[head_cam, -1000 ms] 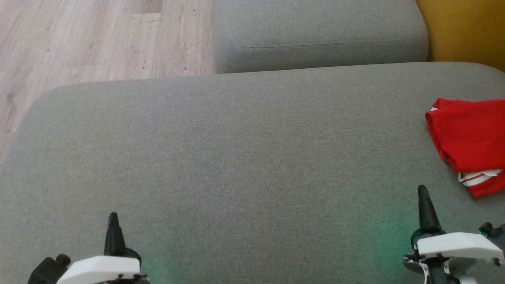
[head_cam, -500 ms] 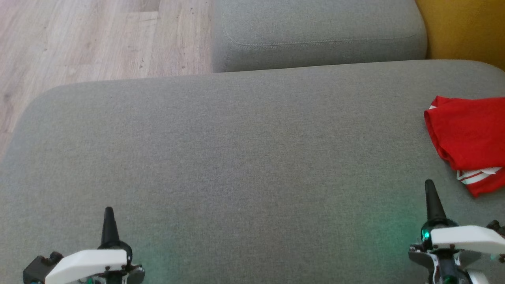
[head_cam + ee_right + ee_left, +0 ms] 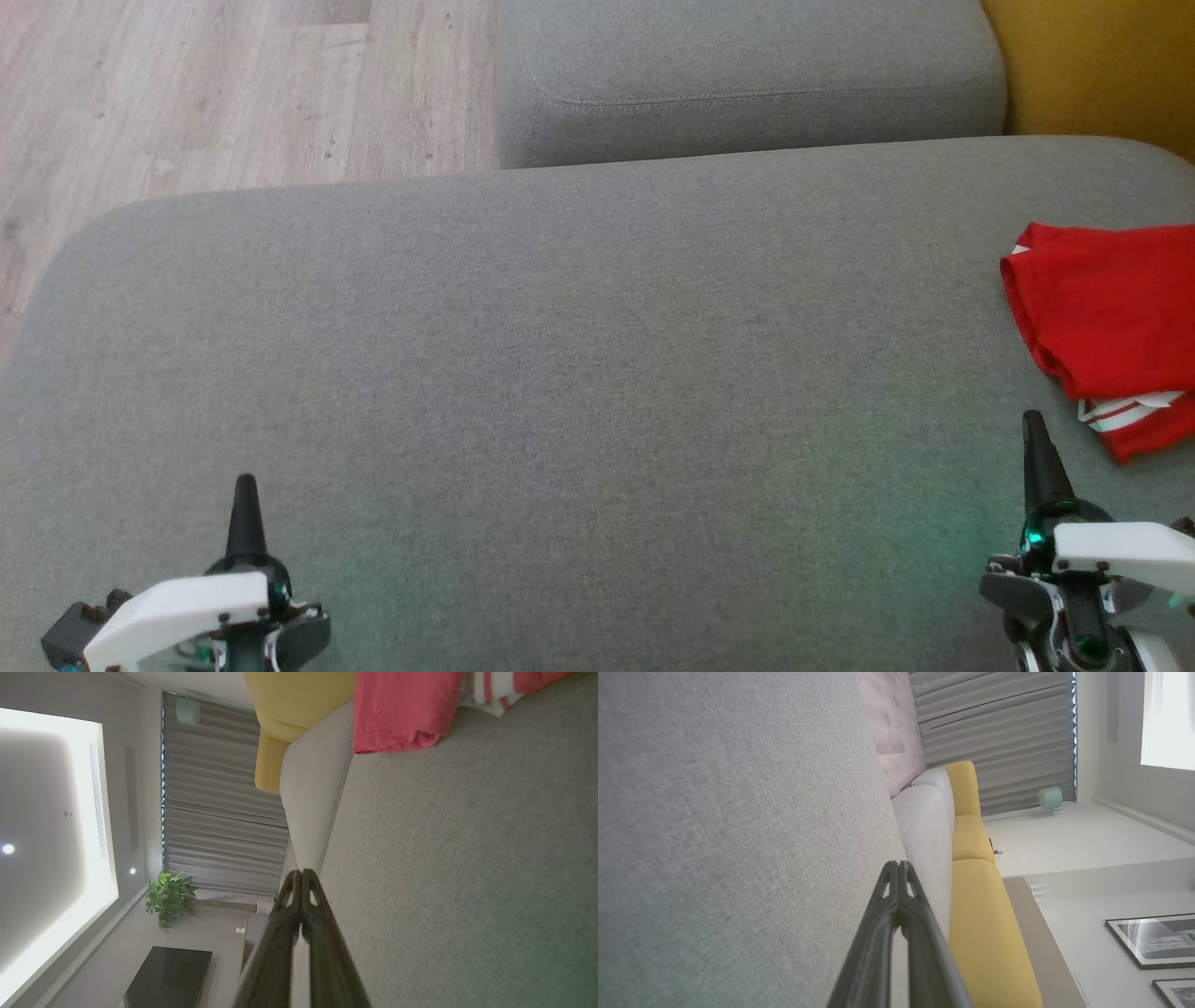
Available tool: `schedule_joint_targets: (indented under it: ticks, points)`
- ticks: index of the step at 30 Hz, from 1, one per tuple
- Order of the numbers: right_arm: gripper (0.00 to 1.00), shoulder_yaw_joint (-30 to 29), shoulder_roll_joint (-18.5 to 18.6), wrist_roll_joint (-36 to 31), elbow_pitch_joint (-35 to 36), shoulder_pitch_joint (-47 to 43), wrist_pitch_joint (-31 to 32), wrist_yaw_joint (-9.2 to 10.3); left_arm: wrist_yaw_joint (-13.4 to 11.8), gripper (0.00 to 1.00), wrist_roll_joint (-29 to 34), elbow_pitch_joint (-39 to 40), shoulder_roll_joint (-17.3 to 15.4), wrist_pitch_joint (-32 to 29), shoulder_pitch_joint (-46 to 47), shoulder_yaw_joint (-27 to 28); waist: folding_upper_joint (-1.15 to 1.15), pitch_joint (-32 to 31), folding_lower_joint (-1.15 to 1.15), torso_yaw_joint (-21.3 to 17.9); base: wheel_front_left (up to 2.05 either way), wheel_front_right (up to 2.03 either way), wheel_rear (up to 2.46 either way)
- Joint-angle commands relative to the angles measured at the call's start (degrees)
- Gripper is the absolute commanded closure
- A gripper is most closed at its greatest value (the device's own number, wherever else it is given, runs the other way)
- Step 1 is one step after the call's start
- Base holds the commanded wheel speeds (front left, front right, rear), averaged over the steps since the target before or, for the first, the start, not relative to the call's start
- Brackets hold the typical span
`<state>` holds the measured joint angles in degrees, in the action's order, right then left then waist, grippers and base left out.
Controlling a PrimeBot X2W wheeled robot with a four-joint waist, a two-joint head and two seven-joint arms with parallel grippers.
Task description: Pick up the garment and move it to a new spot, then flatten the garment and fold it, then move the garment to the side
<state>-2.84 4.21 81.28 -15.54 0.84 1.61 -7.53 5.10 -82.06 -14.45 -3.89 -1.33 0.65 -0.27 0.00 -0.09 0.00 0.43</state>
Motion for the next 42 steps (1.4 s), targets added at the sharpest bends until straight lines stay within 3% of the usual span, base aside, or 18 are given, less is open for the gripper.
schedule_joint_targets:
  ticks: [1, 18, 42]
  points:
    - [1.00, 0.48, 0.38, 2.20, 1.80, 3.36, 0.54, 0.04, 0.56, 1.00, -1.99, 1.47, -0.80, -0.57, 3.19, 2.08, 0.00, 0.03, 0.00, -0.04, 0.00, 0.00, 0.00]
    - [1.00, -1.64, 0.14, 12.58, 1.64, 5.16, 3.24, 0.04, 2.38, 1.00, -12.07, 0.52, -0.69, -3.25, 5.34, 4.42, 0.00, 0.27, 0.00, -0.43, 0.00, 0.00, 0.00]
    - [1.00, -2.17, -0.24, 12.14, 1.60, 5.20, 3.67, 0.04, 2.38, 1.00, -11.58, 0.49, -0.27, -3.73, 5.39, 5.02, 0.00, 0.27, 0.00, -0.43, 0.00, 0.00, 0.00]
